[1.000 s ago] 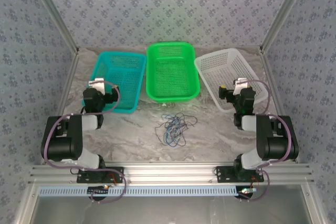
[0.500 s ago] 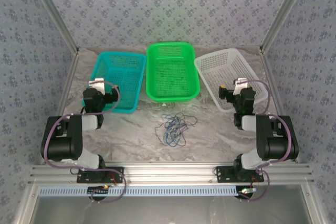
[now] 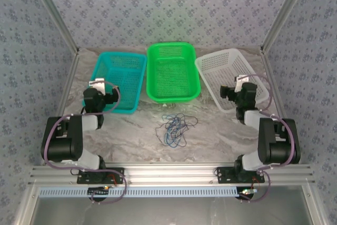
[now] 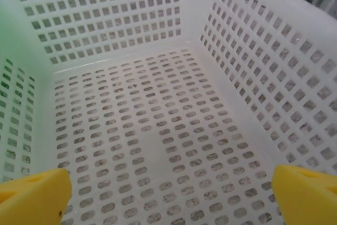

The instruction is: Untangle the cables

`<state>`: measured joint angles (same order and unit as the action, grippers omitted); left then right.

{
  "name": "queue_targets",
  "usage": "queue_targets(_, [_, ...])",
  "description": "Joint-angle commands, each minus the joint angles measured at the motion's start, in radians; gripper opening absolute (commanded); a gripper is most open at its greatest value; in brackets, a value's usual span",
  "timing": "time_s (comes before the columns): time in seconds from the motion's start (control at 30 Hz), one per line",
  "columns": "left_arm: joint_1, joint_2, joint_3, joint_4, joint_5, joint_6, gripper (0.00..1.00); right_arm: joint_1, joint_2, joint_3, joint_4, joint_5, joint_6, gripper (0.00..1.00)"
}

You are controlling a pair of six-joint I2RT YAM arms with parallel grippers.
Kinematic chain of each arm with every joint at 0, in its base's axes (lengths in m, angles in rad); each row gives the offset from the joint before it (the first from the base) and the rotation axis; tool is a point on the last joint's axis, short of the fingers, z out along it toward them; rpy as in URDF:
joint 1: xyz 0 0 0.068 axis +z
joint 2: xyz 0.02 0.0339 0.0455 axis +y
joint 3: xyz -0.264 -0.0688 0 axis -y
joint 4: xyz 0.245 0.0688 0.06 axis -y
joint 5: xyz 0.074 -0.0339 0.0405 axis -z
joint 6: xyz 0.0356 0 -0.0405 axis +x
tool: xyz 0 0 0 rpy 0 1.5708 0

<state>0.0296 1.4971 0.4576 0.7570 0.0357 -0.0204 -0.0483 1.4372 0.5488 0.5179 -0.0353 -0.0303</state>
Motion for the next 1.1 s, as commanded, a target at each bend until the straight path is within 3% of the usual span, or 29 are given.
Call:
queue_targets(0.0, [0.004, -0.046, 0.109, -0.27, -0.051, -0.016, 0.99, -0.003, -0.1, 0.069, -0.24, -0.039, 0.014, 1.0])
queue_targets(0.27, [-0.006, -0.198, 0.229, -0.572, -0.05, -0.122, 1.0, 0.037, -0.259, 0.215, -0.598, -0.058, 0.084, 0.99])
queue_targets(0.43, [-0.091, -0.292, 0.269, -0.692, -0.05, -0.133, 0.99, 0.121, -0.316, 0.288, -0.772, -0.102, 0.157, 0.93])
queue_targets(0.53, [-0.19, -0.345, 0.277, -0.738, -0.046, -0.13, 0.99, 0.203, -0.308, 0.335, -0.877, -0.158, 0.218, 0.88])
queue_targets(0.77, [-0.46, -0.411, 0.284, -0.799, -0.066, -0.075, 0.99, 0.517, -0.26, 0.356, -1.02, -0.196, 0.276, 0.79])
queue_targets(0.9, [-0.514, -0.417, 0.277, -0.785, -0.025, -0.098, 0.99, 0.624, -0.218, 0.309, -0.991, -0.214, 0.314, 0.75])
queue_targets(1.07, [-0.522, -0.425, 0.265, -0.756, 0.038, -0.143, 0.99, 0.682, -0.12, 0.317, -1.028, -0.255, 0.346, 0.69])
